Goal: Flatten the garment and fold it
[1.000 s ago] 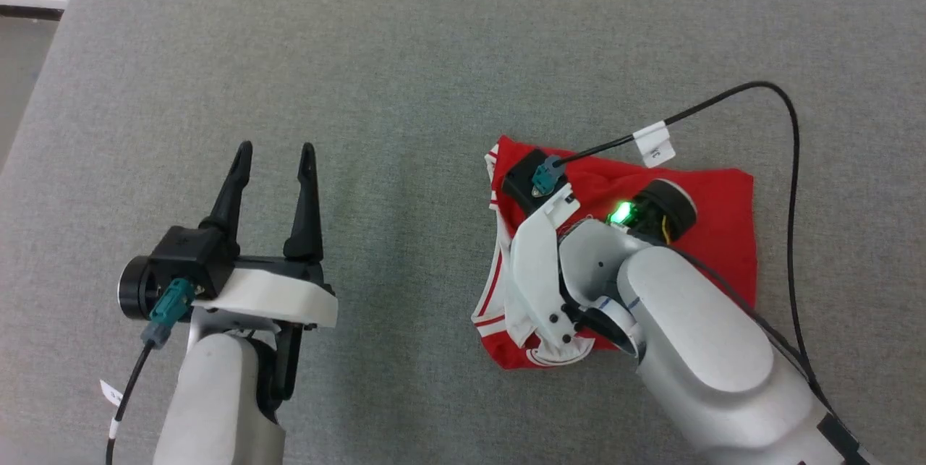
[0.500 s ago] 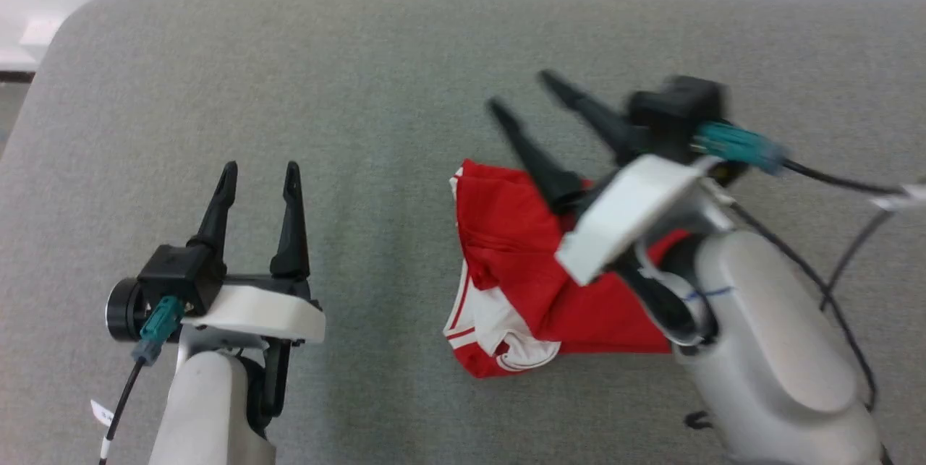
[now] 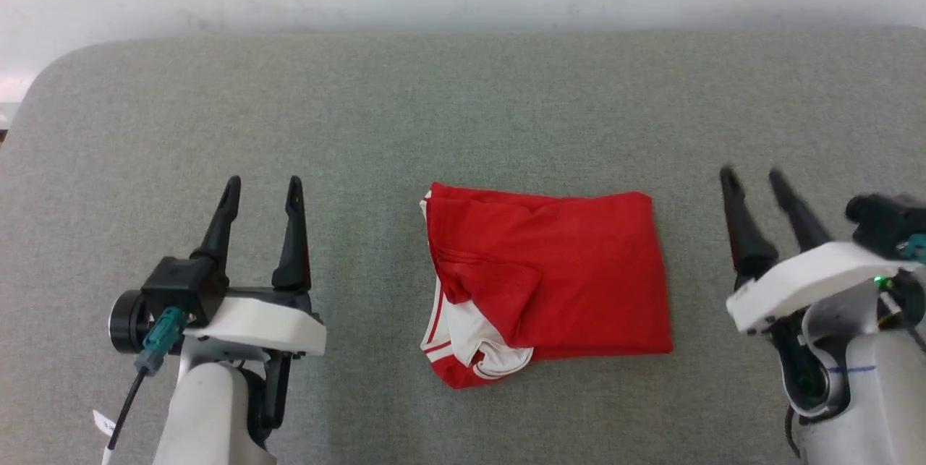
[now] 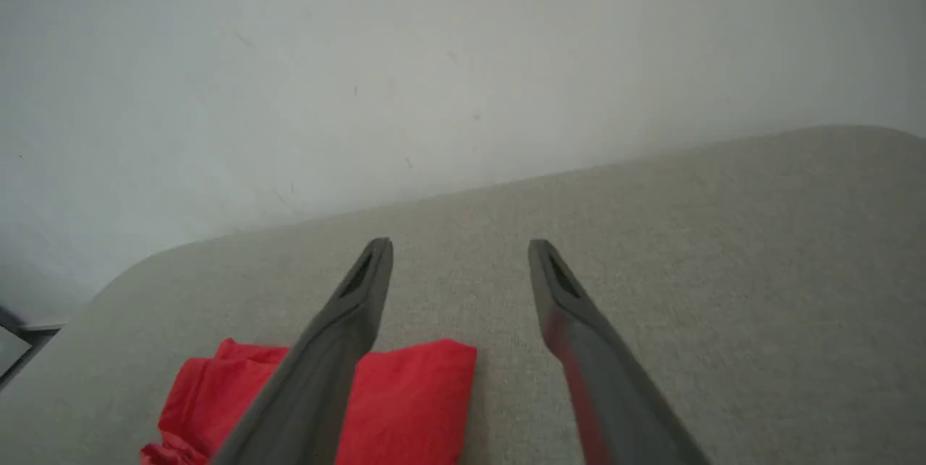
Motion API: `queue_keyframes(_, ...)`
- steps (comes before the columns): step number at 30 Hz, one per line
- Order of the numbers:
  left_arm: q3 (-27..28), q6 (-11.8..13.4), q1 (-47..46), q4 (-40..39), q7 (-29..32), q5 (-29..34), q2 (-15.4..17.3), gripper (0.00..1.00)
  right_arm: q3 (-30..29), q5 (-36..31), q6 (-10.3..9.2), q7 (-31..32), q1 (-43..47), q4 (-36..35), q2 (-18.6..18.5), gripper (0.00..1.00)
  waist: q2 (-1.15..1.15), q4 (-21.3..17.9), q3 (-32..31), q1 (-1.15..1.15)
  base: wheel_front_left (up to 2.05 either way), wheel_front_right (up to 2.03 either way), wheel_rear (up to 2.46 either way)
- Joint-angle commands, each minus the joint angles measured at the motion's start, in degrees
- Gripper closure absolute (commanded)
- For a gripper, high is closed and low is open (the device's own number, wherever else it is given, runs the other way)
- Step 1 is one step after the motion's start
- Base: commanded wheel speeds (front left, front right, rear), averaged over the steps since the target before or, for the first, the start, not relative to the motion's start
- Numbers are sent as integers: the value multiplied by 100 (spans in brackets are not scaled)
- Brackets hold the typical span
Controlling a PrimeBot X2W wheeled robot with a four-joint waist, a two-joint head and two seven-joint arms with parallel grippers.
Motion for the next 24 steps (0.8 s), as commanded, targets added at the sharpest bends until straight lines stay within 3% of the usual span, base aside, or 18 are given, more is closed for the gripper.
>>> queue_keyframes(1,5,-21,69,7,-27,21,-13,0,-17,33,-5,128,73,87,14,0,0,0,-16,1,0,0,0)
queue_keyframes(2,1,-20,84,9,-27,23,-15,0,-55,27,-5,540,107,333,14,0,0,9,-28,1,0,0,0)
queue_keyframes(12,-56,-24,117,29,-27,27,-26,0,-29,283,-5,1970,-230,1381,14,0,0,126,8,1,0,0,0)
queue_keyframes(22,-78,-30,94,83,-27,25,-33,0,452,787,-5,2629,-822,2579,14,0,0,264,80,1,0,0,0)
queue_keyframes(23,-75,-32,91,87,-27,26,-33,0,509,791,-5,2640,-867,2661,14,16,0,270,84,1,0,0,0)
queue_keyframes(24,-72,-33,89,90,-27,27,-33,0,548,811,-5,2638,-907,2729,14,57,0,275,88,1,0,0,0)
